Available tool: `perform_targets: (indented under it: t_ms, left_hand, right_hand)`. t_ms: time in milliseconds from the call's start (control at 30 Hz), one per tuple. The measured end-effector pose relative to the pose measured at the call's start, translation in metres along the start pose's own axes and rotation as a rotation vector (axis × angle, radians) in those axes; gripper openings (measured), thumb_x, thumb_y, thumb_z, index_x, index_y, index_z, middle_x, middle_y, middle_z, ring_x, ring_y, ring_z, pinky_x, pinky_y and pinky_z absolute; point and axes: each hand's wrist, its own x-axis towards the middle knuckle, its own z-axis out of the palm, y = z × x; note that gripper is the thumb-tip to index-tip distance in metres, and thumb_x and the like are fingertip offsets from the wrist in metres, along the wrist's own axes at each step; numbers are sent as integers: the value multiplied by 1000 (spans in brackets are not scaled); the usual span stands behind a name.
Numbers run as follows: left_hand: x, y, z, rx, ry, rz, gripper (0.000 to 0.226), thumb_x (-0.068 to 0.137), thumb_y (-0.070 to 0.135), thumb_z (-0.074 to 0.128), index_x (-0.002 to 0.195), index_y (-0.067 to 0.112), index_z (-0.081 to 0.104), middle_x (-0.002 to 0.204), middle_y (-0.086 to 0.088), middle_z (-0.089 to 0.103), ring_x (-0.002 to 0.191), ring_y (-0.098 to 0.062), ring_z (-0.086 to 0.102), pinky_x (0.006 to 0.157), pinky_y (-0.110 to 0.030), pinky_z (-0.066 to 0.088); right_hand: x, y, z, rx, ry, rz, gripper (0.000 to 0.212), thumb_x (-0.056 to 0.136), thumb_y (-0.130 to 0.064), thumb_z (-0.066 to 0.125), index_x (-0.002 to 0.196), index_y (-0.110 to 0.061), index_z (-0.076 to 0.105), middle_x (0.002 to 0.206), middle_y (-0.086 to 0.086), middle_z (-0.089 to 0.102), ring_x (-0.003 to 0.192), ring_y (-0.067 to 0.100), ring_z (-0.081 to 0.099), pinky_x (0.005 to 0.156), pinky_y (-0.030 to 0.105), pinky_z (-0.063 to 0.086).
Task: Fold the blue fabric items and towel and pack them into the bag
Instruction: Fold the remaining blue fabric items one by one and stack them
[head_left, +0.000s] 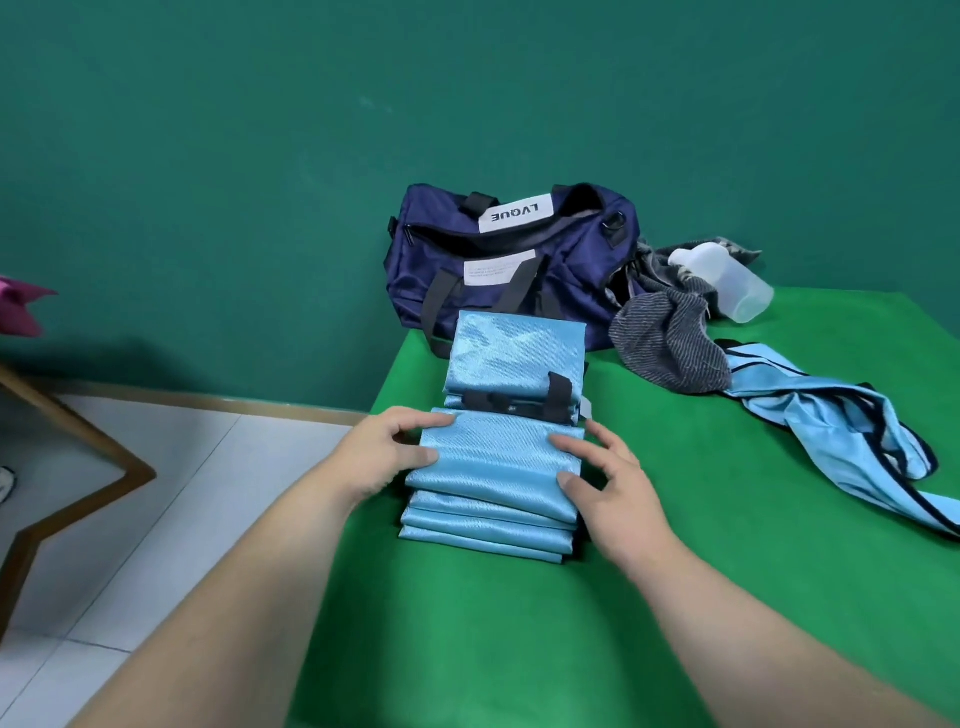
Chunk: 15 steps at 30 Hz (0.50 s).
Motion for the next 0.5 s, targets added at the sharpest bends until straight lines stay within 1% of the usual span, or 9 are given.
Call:
perform_targets:
  t_ms: [33, 100, 167, 233, 300, 367, 433, 500]
  left_hand:
    - [-1, -2, 1, -9, 4, 2, 43, 80, 2, 77, 107, 35, 74, 123, 10, 62, 116, -3, 54, 97, -15, 35]
    - [-2, -3, 2, -15, 9, 5, 43, 82, 2, 75, 108, 37, 73, 131, 11, 57, 125, -4, 49, 105, -21, 32]
    - [-3, 1, 0, 43, 9, 6, 45, 83, 3, 74, 109, 39, 72, 139, 12, 48, 129, -5, 43, 106, -24, 26]
    - [-6, 8, -2, 89, 15, 8, 47, 83, 2, 74, 110, 40, 71, 146, 13, 40, 134, -7, 39, 107, -26, 27]
    - [-11, 17, 0, 91, 62, 34, 50, 80, 1, 74, 109, 41, 71, 153, 11, 34, 139, -10, 36, 111, -30, 29]
    - [-18, 26, 6, 173, 128, 82, 53, 78, 1, 76, 110, 43, 69, 159, 8, 26, 147, -12, 23, 115, -32, 23]
    - [-26, 35, 16, 299, 164, 119, 54, 78, 5, 77, 112, 46, 66, 163, 7, 16, 151, -11, 5, 119, -33, 14]
    - [-35, 44, 28, 365, 196, 137, 55, 81, 11, 76, 115, 51, 60, 165, 9, 6, 150, -8, -7, 120, -35, 8]
  right_hand:
    - [0, 1, -1, 15, -17, 11, 43, 90, -11, 70, 105, -51, 66, 146, -13, 36, 141, 8, 30, 114, 22, 18]
    - [1, 3, -1, 65, -37, 45, 42, 91, -11, 68, 107, -50, 67, 151, -12, 30, 145, 8, 25, 117, 24, 17]
    - [3, 0, -1, 114, -46, 81, 41, 91, -10, 68, 107, -48, 69, 160, -8, 21, 148, 6, 21, 119, 28, 17]
    - [4, -6, -3, 151, -55, 98, 40, 89, -6, 67, 106, -42, 71, 163, -6, 17, 146, 2, 21, 115, 24, 19]
    - [5, -15, -6, 210, -58, 95, 36, 88, -3, 67, 106, -34, 71, 162, -7, 18, 137, -7, 23, 106, 17, 18]
    - [8, -24, -8, 254, -55, 74, 33, 87, -5, 69, 106, -33, 70, 162, -8, 17, 134, -10, 21, 104, 17, 16]
    - [8, -32, -11, 246, -56, 46, 35, 86, -9, 71, 107, -38, 69, 163, -9, 14, 138, -8, 18, 106, 21, 16]
    - [6, -38, -17, 213, -41, 14, 37, 86, -10, 71, 106, -41, 68, 163, -10, 13, 142, -5, 16, 107, 22, 16]
